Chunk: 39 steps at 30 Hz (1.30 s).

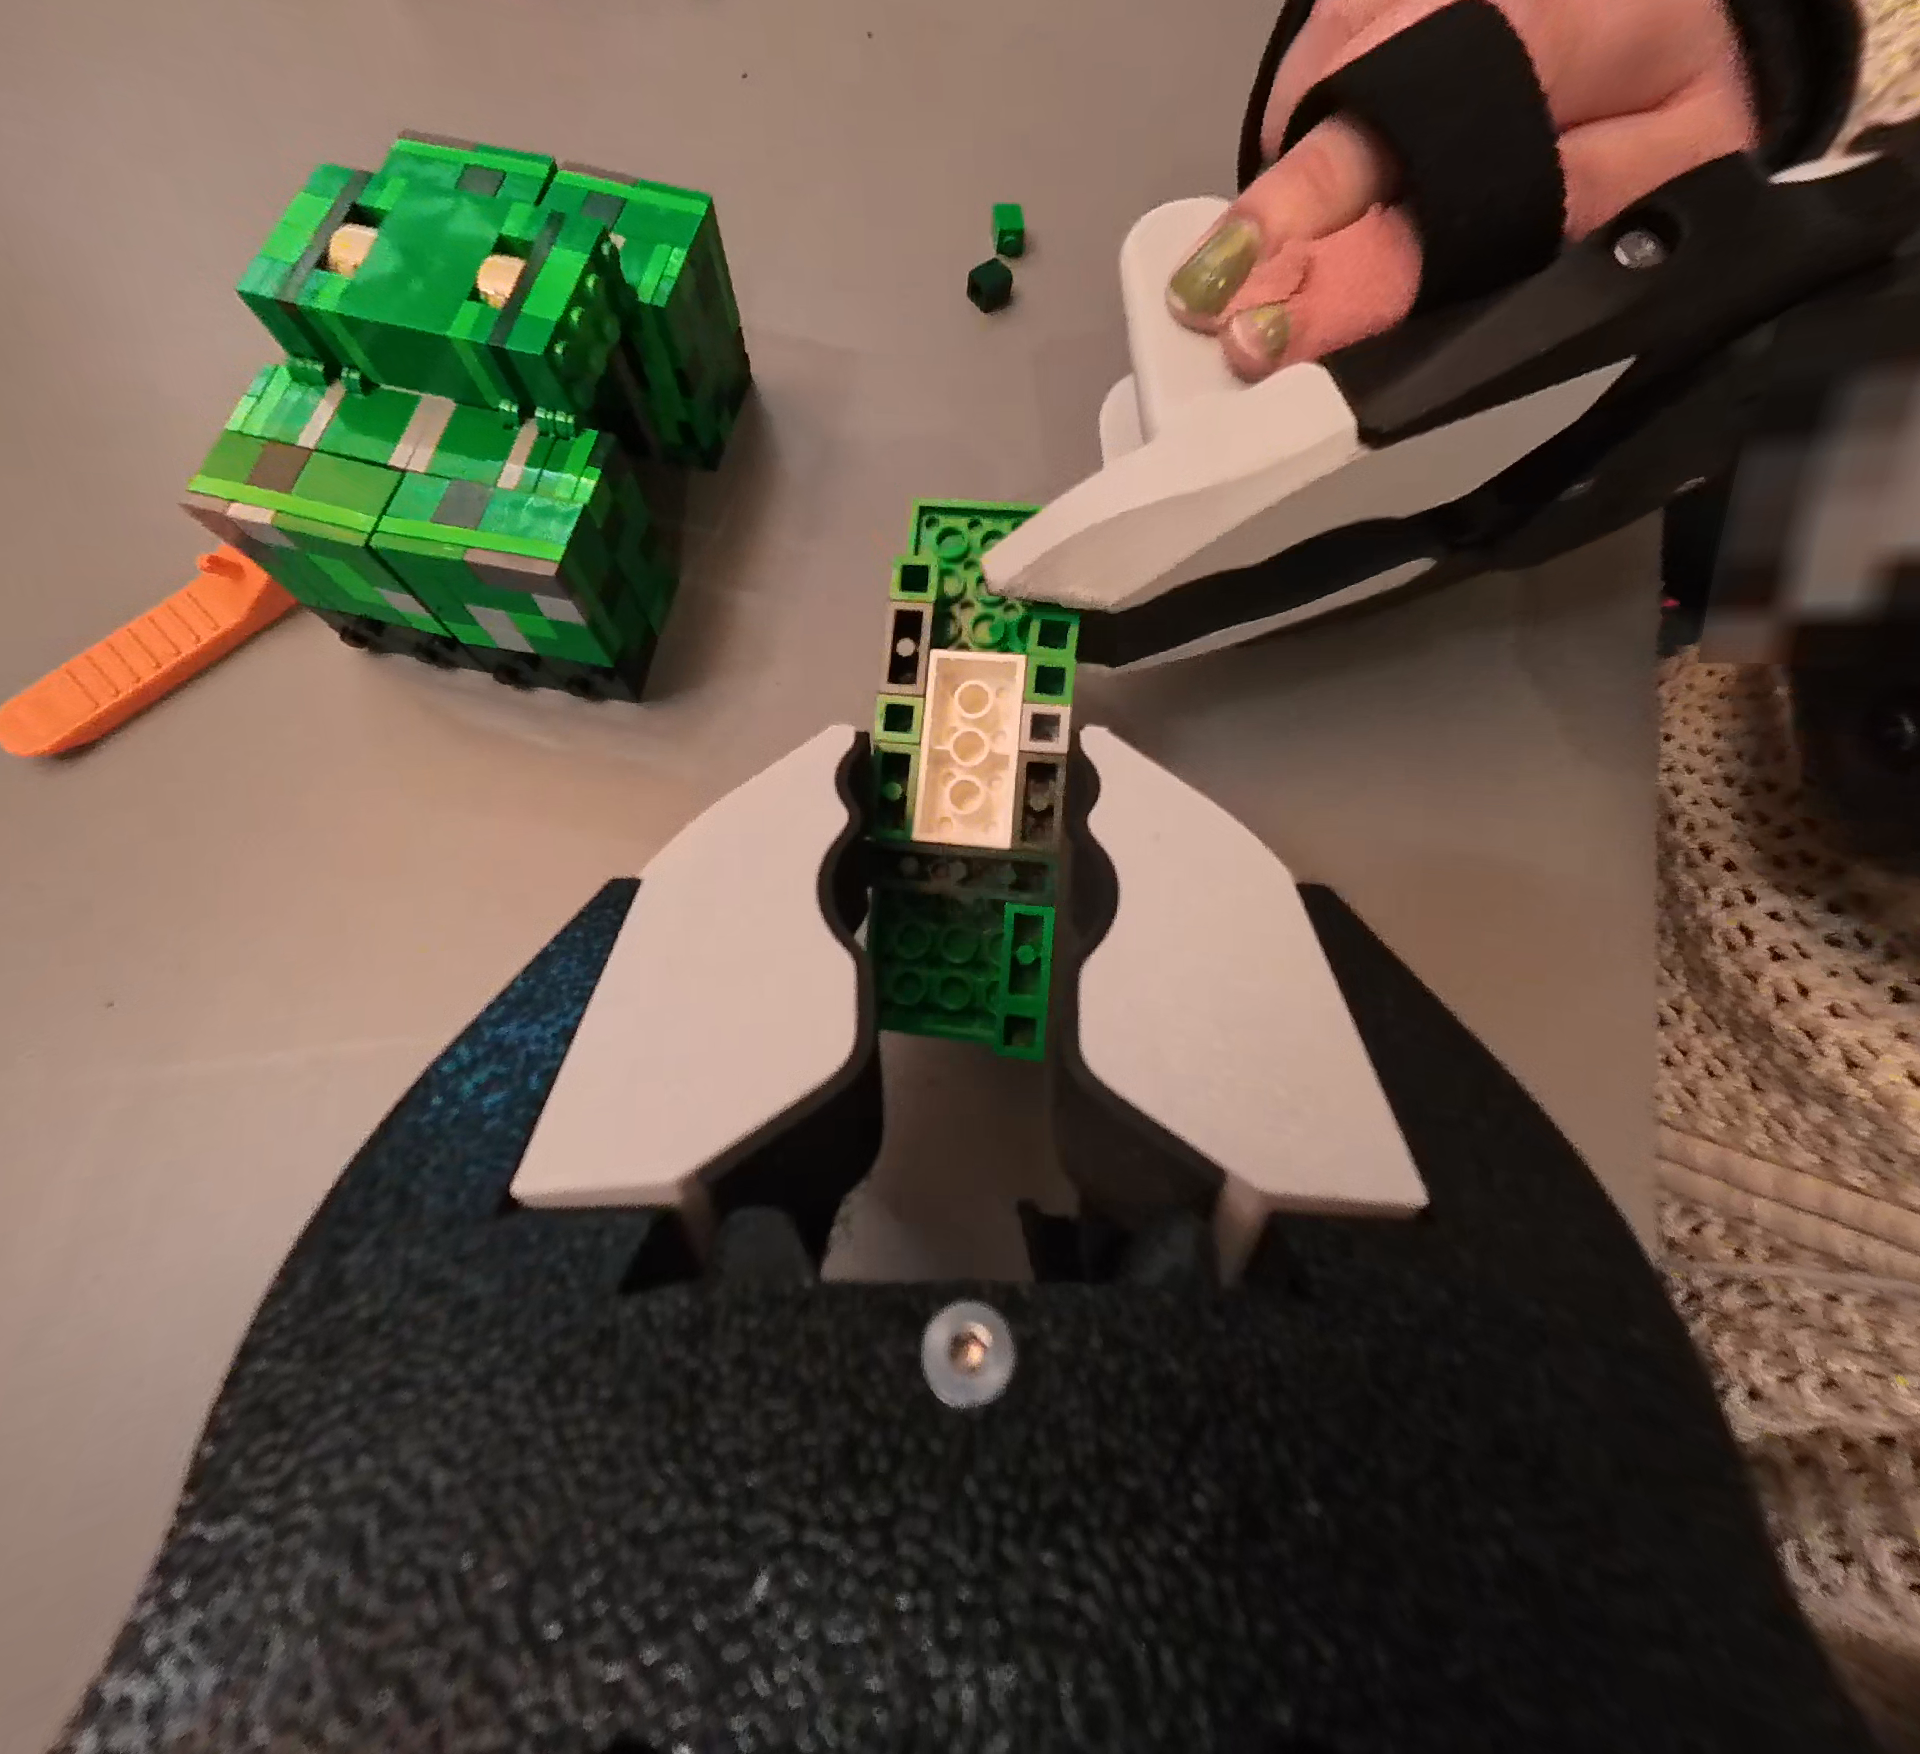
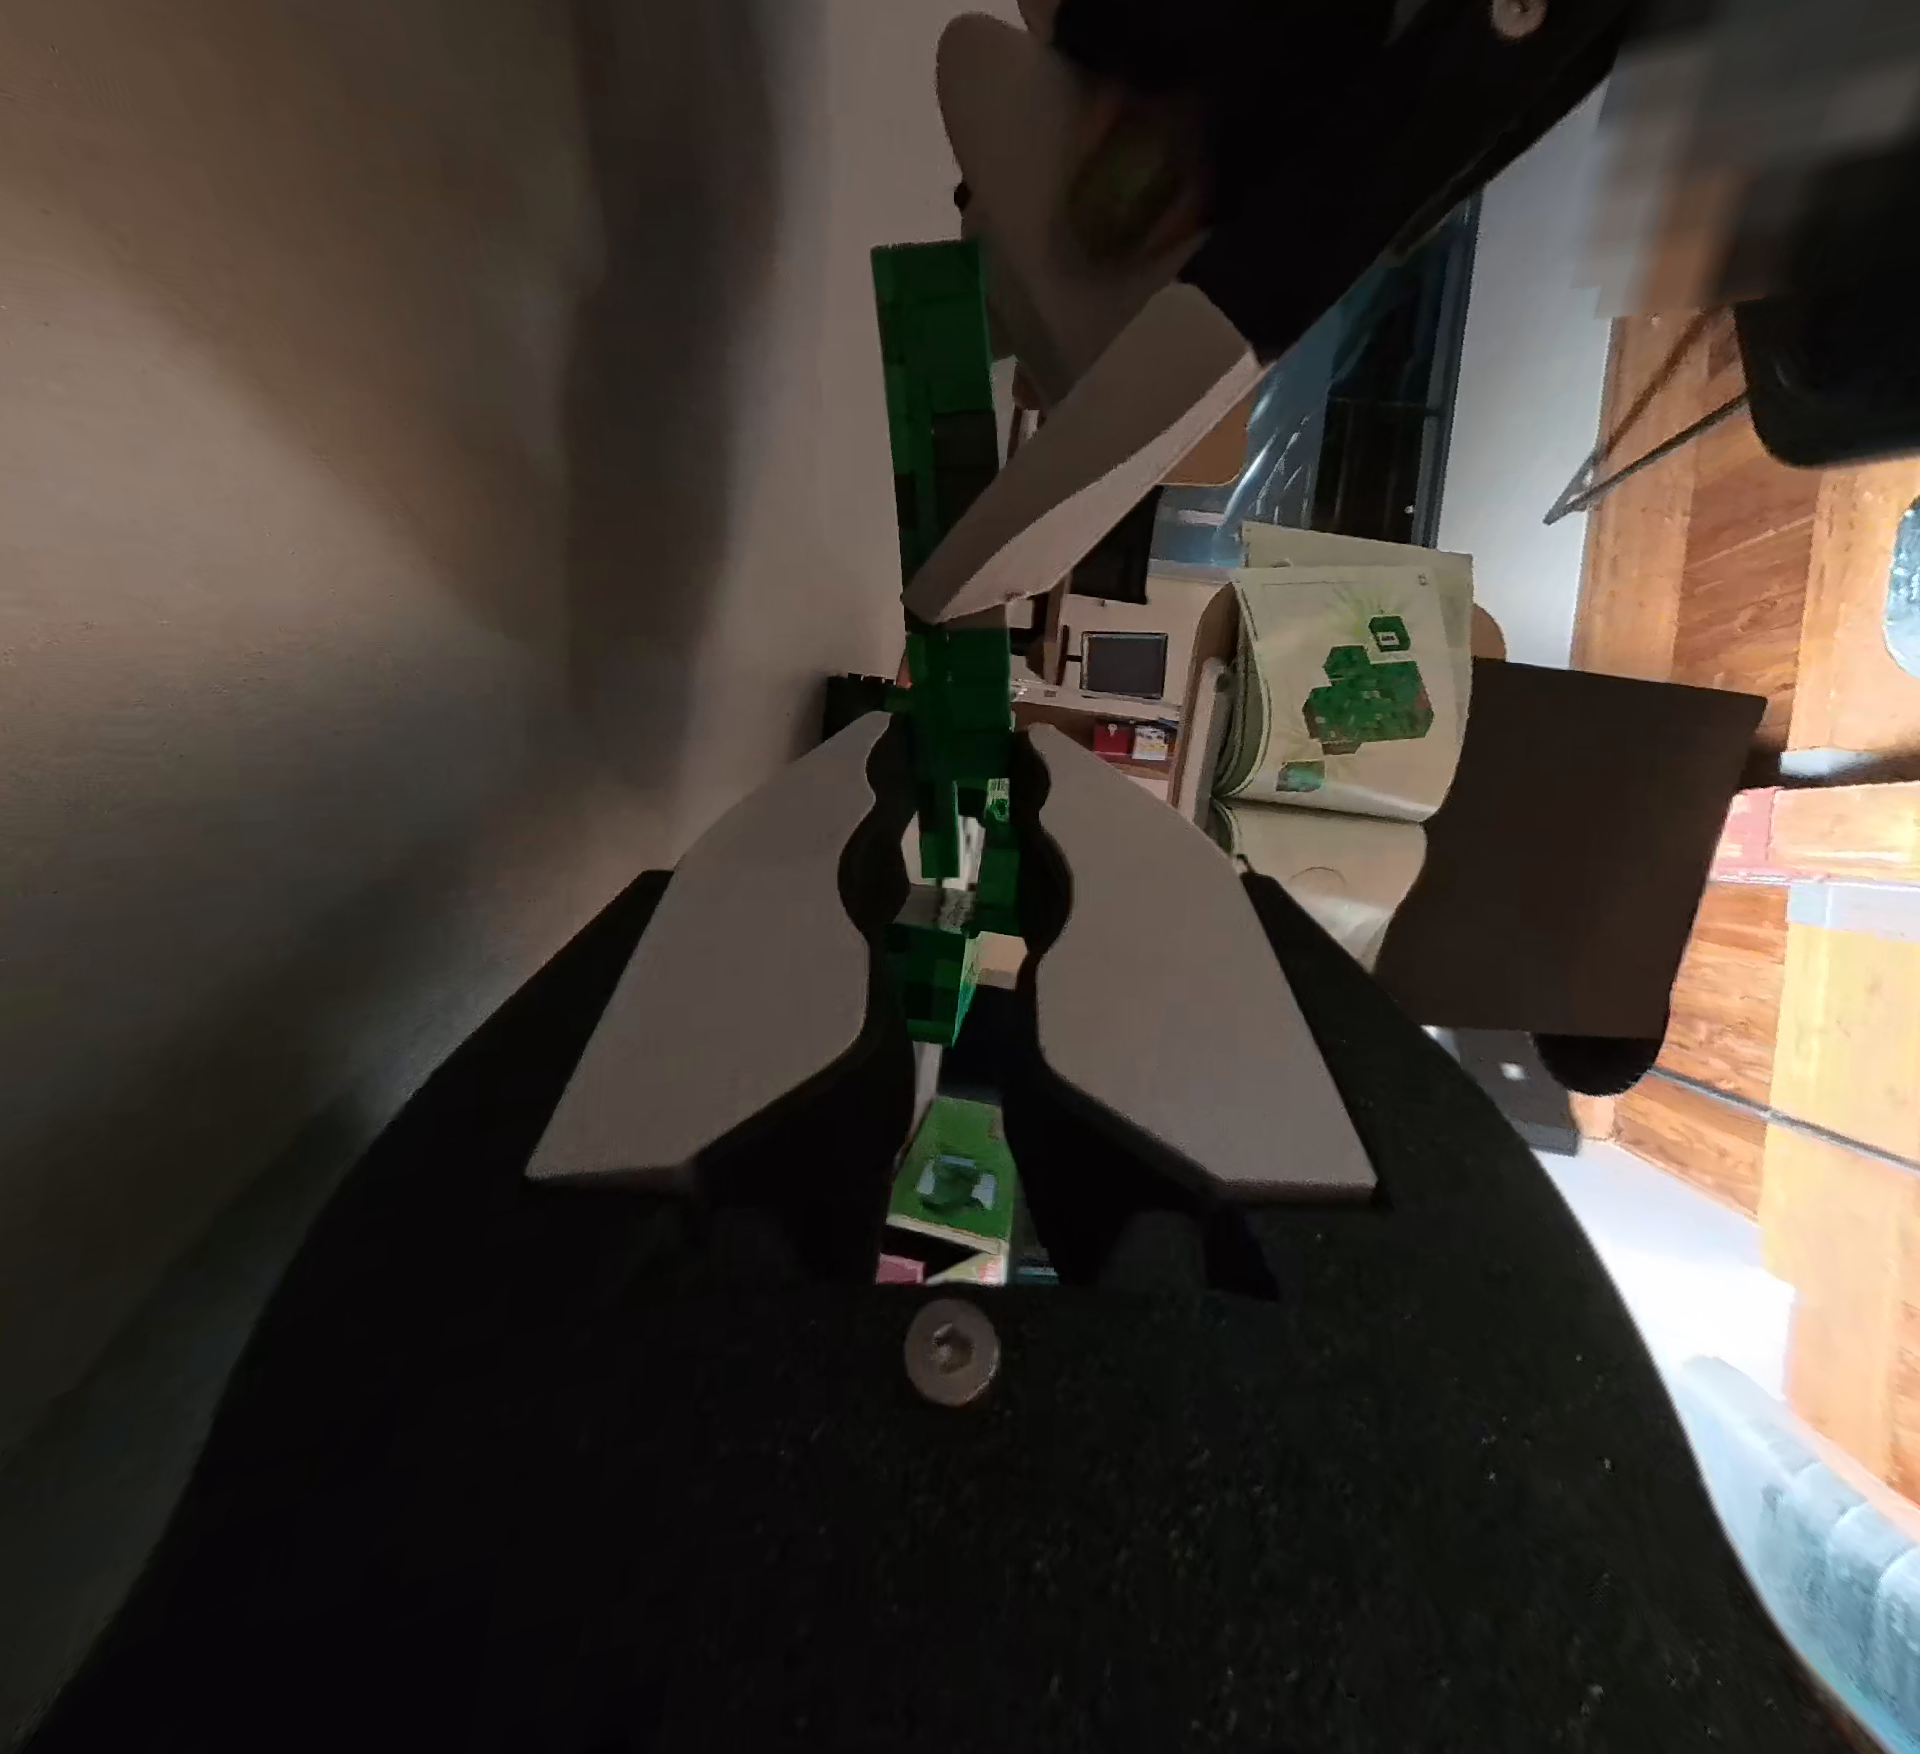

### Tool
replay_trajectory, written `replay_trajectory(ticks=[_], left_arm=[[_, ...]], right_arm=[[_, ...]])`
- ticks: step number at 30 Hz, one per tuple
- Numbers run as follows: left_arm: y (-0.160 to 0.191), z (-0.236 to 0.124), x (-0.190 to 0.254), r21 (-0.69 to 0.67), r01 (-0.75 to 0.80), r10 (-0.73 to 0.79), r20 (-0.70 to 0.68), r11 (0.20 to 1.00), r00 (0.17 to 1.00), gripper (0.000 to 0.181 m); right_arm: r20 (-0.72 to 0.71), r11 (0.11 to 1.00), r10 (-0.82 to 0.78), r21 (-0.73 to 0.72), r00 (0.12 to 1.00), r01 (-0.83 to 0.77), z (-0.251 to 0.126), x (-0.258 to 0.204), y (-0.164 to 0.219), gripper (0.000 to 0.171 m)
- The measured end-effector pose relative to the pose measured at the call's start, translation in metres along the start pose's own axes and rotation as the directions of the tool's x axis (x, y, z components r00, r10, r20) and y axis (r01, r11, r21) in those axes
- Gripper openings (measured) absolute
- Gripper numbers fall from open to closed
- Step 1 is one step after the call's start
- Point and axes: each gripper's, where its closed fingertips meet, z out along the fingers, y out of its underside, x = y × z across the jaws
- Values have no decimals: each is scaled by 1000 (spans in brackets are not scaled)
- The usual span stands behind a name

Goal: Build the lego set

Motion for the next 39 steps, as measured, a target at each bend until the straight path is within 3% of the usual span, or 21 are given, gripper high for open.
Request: replay_trajectory(ticks=[4,7,11,14,17,20,23,26,30,34,37,39], left_arm=[[5,5,1,-31,-9,9,1,999,1000,34],[-1,4,2,13,3,-3,-19,1000,1000,35],[-11,-5,-3,63,-77,74,44,995,996,58],[-14,-9,-7,82,-185,176,105,979,979,65],[-19,-11,-11,95,-338,314,201,936,928,60],[-19,-9,-14,70,-364,337,252,929,907,57],[-19,-6,-16,113,-230,204,208,967,957,73],[-32,-9,-16,241,-119,80,165,963,983,80],[-61,-16,-8,470,-66,-1,140,880,990,79],[-86,-28,6,667,-4,-51,63,745,997,66],[-91,-24,13,699,80,-96,-16,711,995,67],[-88,-18,7,689,114,-172,17,716,985,76]], right_arm=[[16,999,-35,-2,999,35,0,-7,1,17],[80,989,148,12,986,-149,-1,-9,2,17],[215,857,505,-15,836,-515,-1,-6,12,17],[289,769,618,-27,731,-639,-3,-6,15,17],[326,713,671,-35,666,-701,-5,-6,17,17],[323,713,672,-39,667,-700,-6,-6,20,17],[253,766,627,-33,736,-641,-7,-2,27,17],[95,823,566,-14,819,-567,-11,16,37,17],[-127,868,497,64,858,-493,-24,51,38,17],[-240,915,403,102,883,-390,-32,68,30,17],[-298,943,330,70,896,-324,-34,71,32,17],[-315,954,293,27,903,-300,-37,71,39,17]])
